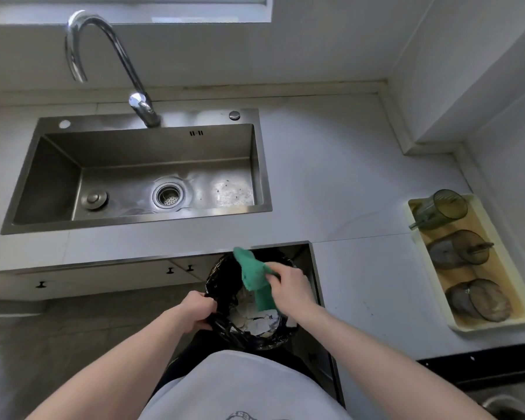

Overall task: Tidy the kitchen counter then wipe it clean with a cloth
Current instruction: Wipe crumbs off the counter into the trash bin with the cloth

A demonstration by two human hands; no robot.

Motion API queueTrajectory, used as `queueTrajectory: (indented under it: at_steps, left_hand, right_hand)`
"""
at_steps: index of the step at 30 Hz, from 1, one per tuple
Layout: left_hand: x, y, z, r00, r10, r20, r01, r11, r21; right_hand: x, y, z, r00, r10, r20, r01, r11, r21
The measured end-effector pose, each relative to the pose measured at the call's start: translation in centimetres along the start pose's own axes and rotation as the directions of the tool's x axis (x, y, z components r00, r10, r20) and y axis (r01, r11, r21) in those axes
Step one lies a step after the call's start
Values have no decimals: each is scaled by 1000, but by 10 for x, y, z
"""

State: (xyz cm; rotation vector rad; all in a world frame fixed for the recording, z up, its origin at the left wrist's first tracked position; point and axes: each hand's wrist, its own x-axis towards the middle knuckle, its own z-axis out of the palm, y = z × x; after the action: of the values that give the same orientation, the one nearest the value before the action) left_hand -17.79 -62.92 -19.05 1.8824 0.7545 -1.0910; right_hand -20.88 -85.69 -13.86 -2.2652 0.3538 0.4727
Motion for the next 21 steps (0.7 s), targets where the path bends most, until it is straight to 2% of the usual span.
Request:
queueTrajectory:
  at_steps: [4,7,11,14,17,19,21]
  left_hand:
    - [-2,0,2,1000,7,-13,-7,1000,6]
    - [-3,2,7,1000,13,-6,-13,1000,11]
    - [-7,9,14,999,34,-14,-33,998,49]
    - [-6,13,18,999,37,-5,-37,997,71]
    - [-8,17,20,999,41,-6,-40,994,101]
    - [-9,18,21,999,40,-11,-39,993,110]
    - [-9,19,19,999,35,-7,-34,993,113]
  right_hand:
    - [4,12,-60,974,25,-223,-8,997,78]
    - [5,39,-117,905,93,-415,-59,994,95]
    - [-1,88,-170,815,166,-555,-184,983,23]
    - [-3,130,-181,778,255,-574,-329,944,-27]
    - [-1,159,-159,779,394,-488,-471,881,-42]
    - [0,158,-135,791,422,-443,-506,858,-85]
    - [5,141,-114,813,398,-425,-482,869,-109]
